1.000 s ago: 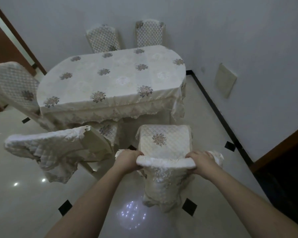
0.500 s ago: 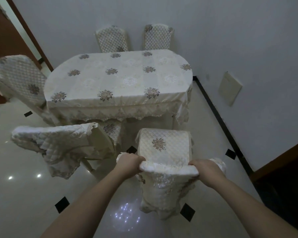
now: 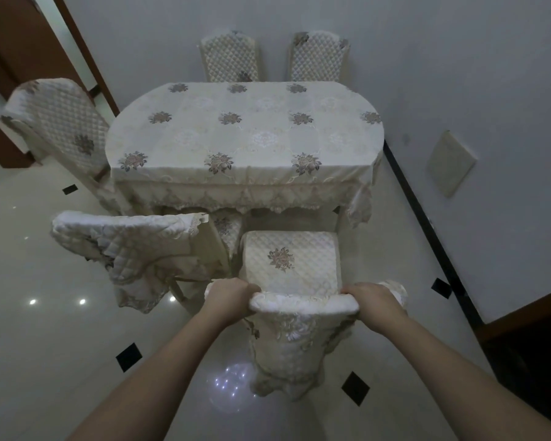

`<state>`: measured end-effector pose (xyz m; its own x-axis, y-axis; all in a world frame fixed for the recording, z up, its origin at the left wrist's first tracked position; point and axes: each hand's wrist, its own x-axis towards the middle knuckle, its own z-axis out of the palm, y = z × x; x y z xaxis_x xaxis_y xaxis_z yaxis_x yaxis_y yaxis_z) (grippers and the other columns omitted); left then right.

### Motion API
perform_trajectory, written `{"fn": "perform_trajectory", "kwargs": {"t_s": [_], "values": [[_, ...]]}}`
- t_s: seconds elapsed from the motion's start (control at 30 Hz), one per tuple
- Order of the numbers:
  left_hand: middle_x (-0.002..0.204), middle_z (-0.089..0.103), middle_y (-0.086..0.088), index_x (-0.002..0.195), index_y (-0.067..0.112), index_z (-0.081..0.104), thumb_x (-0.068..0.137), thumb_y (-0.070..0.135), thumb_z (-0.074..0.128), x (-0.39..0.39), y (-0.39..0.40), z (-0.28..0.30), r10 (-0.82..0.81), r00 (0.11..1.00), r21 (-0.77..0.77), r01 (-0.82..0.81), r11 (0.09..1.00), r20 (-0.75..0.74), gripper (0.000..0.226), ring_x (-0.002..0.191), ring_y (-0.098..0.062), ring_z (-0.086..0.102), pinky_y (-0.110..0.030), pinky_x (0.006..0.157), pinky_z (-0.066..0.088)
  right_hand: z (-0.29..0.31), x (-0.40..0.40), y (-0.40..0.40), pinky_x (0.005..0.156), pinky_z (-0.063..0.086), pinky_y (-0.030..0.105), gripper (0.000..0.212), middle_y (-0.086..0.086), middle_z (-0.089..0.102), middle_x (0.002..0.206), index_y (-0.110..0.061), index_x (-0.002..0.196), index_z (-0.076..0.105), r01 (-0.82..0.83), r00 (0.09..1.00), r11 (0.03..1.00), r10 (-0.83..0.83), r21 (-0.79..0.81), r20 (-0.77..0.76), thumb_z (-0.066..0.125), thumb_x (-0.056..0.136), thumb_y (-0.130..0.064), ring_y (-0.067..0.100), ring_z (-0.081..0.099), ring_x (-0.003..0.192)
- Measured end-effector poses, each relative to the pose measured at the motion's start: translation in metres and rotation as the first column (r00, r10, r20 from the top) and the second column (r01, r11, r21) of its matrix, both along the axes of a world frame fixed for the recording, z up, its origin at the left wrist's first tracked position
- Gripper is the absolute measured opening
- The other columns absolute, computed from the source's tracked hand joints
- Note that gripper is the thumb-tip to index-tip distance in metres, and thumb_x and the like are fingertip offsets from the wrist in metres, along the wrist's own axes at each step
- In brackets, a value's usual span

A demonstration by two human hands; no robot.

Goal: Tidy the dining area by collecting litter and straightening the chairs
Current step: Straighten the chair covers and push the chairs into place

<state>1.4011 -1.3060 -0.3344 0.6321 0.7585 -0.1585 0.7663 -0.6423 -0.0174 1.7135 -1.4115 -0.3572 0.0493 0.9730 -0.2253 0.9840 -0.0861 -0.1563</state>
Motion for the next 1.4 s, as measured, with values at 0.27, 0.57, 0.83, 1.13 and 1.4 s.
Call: {"fn": "perform_trajectory", "kwargs": {"t_s": [0.27,0.57,0.83,1.13,1.4], "values": [[0.090,0.069,0.005,0.100,0.033,0.067,0.075,0.038,0.063,0.010,0.025,0.016,0.032,0.999,-0.047,-0.030,0.998,0.040,0.026,0.085,-0.020,0.065,-0.028,0.059,0.034,0.017,-0.002,0.028,0.065,0.040,0.026,0.029,-0.009,0.069,0.095,-0.040,0.100,0.064,0.105,0.995,0.994,-0.105,-0.016,-0.003,0.070,0.072,-0.036,0.016,0.063,0.082],[0.083,0.067,0.004,0.095,0.031,0.066,0.075,0.041,0.063,0.037,0.051,0.011,-0.028,0.999,-0.008,0.028,1.000,0.039,0.023,0.081,-0.020,0.064,-0.027,0.054,0.030,0.024,0.023,0.057,0.060,0.038,0.025,0.026,-0.010,0.068,0.089,-0.043,0.097,0.066,0.177,0.983,0.981,-0.174,-0.078,0.051,0.067,0.073,-0.032,0.013,0.053,0.070],[0.088,0.068,0.005,0.097,0.032,0.067,0.076,0.039,0.062,0.067,0.084,0.013,0.057,0.997,-0.045,-0.055,0.997,0.049,0.023,0.082,-0.019,0.063,-0.028,0.059,0.035,0.019,0.050,0.095,0.067,0.035,0.028,0.033,-0.007,0.069,0.098,-0.038,0.107,0.063,0.104,0.993,0.995,-0.104,-0.008,0.052,0.066,0.076,-0.029,0.018,0.063,0.089],[0.088,0.069,0.005,0.097,0.034,0.068,0.073,0.039,0.064,0.103,0.126,0.008,0.176,0.984,-0.047,-0.174,0.984,0.028,0.025,0.084,-0.019,0.064,-0.028,0.058,0.034,0.014,0.079,0.150,0.069,0.033,0.030,0.028,-0.005,0.068,0.099,-0.037,0.102,0.062,0.063,0.996,0.998,-0.062,-0.007,0.064,0.062,0.077,-0.024,0.020,0.061,0.093],[0.099,0.069,0.004,0.101,0.032,0.064,0.079,0.038,0.060,0.127,0.154,-0.001,0.178,0.982,-0.095,-0.183,0.979,-0.057,0.023,0.092,-0.022,0.063,-0.030,0.064,0.038,0.017,0.102,0.180,0.079,0.038,0.032,0.038,-0.006,0.065,0.112,-0.037,0.113,0.059,0.017,0.998,0.998,-0.014,-0.053,0.064,0.062,0.079,-0.023,0.021,0.059,0.103]]}}
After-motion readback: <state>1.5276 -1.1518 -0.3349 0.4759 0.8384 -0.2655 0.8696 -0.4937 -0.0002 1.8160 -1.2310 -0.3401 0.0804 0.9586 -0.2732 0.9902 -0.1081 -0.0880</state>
